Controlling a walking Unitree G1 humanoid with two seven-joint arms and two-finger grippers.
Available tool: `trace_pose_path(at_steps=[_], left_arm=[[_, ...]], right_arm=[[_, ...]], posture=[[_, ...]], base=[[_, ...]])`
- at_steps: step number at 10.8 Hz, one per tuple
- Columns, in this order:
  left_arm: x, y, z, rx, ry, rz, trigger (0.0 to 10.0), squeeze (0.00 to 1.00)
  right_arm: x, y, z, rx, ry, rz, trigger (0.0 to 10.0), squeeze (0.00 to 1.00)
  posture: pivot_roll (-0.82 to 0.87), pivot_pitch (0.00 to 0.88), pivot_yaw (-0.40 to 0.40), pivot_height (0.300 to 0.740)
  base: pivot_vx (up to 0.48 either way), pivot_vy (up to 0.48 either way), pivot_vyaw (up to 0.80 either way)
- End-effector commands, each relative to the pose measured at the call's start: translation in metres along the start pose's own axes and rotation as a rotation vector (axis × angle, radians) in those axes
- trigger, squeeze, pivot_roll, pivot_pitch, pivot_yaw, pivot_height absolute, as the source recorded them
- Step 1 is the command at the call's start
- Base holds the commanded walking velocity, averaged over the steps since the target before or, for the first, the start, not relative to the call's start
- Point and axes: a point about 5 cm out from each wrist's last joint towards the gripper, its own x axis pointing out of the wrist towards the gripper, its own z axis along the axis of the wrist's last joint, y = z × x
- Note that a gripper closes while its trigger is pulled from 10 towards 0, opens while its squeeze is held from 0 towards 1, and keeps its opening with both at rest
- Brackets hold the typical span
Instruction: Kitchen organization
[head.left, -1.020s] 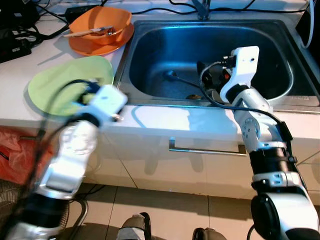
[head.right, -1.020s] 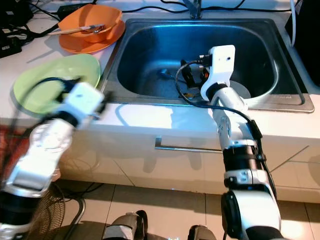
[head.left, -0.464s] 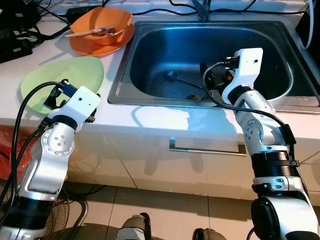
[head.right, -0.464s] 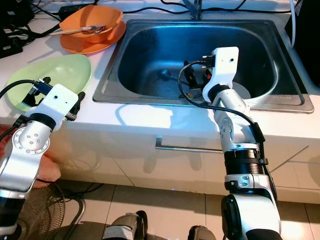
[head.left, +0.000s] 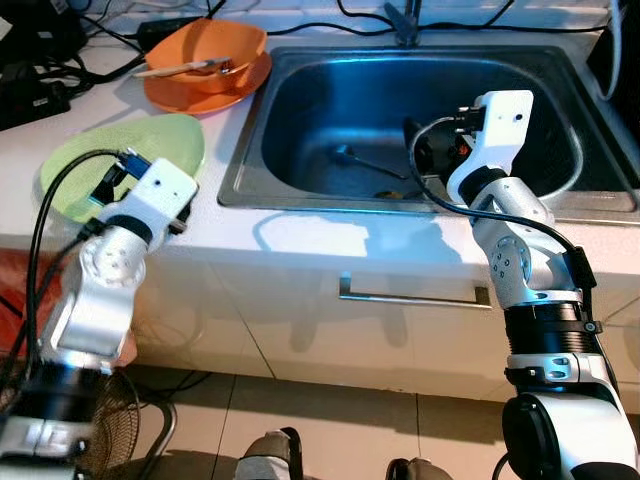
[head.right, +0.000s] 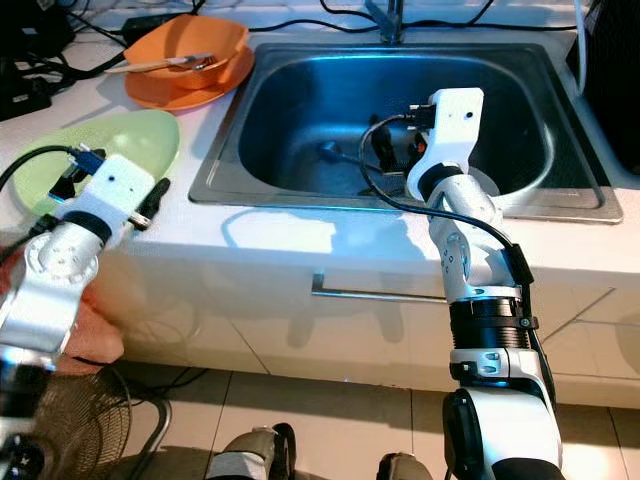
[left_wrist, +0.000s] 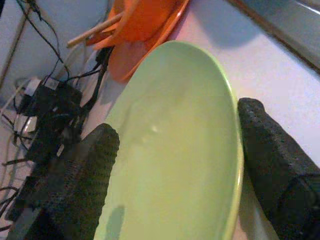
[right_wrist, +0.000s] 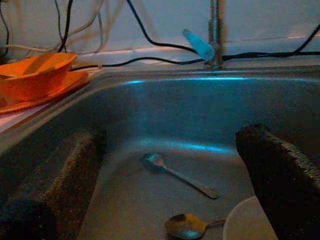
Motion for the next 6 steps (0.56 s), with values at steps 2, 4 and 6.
trace_pose_path(at_steps=[2, 4, 6], left_arm=[[-0.002, -0.020, -0.032, 0.002, 0.144, -0.174, 0.0, 0.00], [0.000, -0.023, -0.038, 0.010, 0.180, -0.263, 0.0, 0.00], [0.000, -0.024, -0.041, 0.009, 0.187, -0.281, 0.0, 0.00]], right_arm=[[-0.002, -0.001, 0.005, 0.004, -0.013, -0.006, 10.0, 1.00], [-0.003, -0.002, 0.005, 0.007, -0.013, -0.012, 10.0, 1.00], [-0.003, -0.003, 0.004, 0.008, -0.012, -0.015, 10.0, 1.00]], posture=[[0.17, 0.148, 0.093, 0.740], [0.17, 0.148, 0.096, 0.740], [0.17, 0.149, 0.094, 0.740]], base=[[0.000, 0.000, 0.00], [0.000, 0.000, 0.00], [0.000, 0.000, 0.00]])
